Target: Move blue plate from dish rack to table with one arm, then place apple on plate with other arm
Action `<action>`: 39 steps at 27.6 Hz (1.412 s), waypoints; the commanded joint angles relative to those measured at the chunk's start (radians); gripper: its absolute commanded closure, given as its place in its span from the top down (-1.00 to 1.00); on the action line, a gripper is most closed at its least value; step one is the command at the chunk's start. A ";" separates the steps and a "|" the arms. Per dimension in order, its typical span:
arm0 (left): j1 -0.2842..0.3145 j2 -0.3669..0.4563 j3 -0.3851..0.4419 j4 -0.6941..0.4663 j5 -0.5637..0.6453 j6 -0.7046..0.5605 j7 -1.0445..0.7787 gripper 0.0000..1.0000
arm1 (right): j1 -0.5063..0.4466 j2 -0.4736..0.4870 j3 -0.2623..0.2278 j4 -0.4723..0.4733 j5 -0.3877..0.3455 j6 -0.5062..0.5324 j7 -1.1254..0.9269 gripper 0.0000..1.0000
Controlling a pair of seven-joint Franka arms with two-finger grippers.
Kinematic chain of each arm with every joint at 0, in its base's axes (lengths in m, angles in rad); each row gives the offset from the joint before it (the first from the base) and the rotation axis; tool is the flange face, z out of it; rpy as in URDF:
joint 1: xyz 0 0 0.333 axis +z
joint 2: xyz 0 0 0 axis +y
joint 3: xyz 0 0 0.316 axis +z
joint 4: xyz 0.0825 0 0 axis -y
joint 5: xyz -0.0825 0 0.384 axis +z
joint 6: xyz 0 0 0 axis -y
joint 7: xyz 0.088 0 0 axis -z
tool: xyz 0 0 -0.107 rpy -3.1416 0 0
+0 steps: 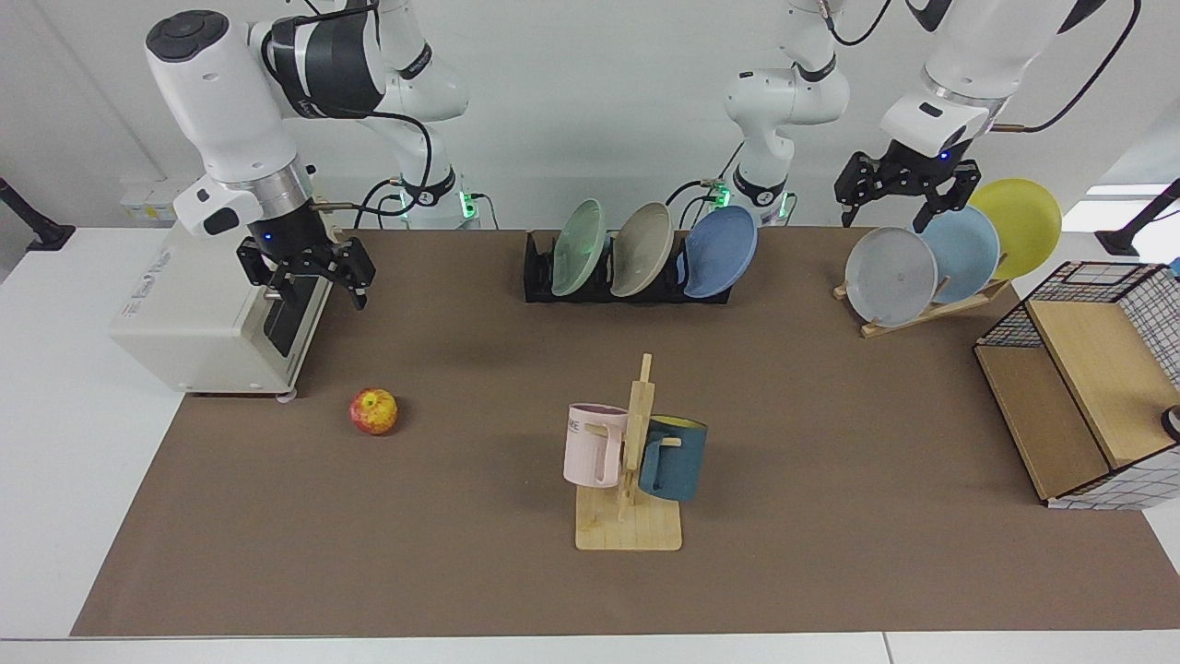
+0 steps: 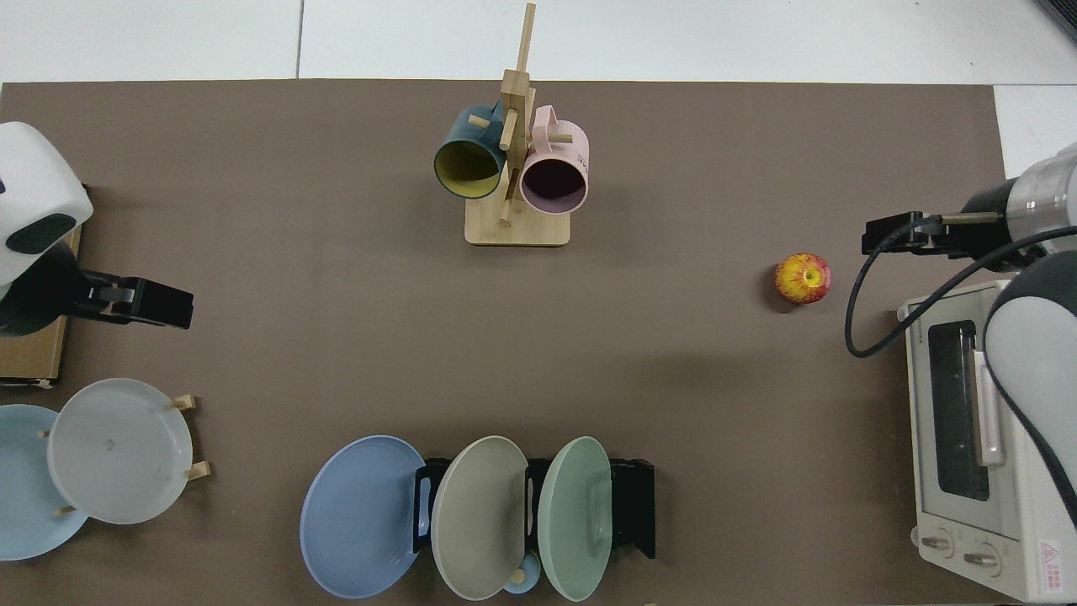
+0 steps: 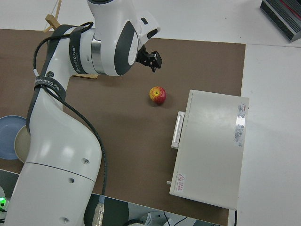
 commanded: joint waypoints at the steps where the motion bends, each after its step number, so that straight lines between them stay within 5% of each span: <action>1: 0.006 -0.030 0.006 -0.042 -0.022 0.024 0.014 1.00 | -0.010 0.002 0.005 -0.008 -0.004 0.022 0.020 1.00; 27: 0.006 -0.041 0.010 -0.054 -0.022 0.018 0.005 1.00 | -0.015 0.149 -0.001 0.133 -0.003 0.011 0.017 1.00; 39: 0.006 -0.140 0.003 -0.211 -0.022 0.039 0.005 1.00 | -0.010 0.229 -0.003 0.150 -0.004 0.080 0.020 1.00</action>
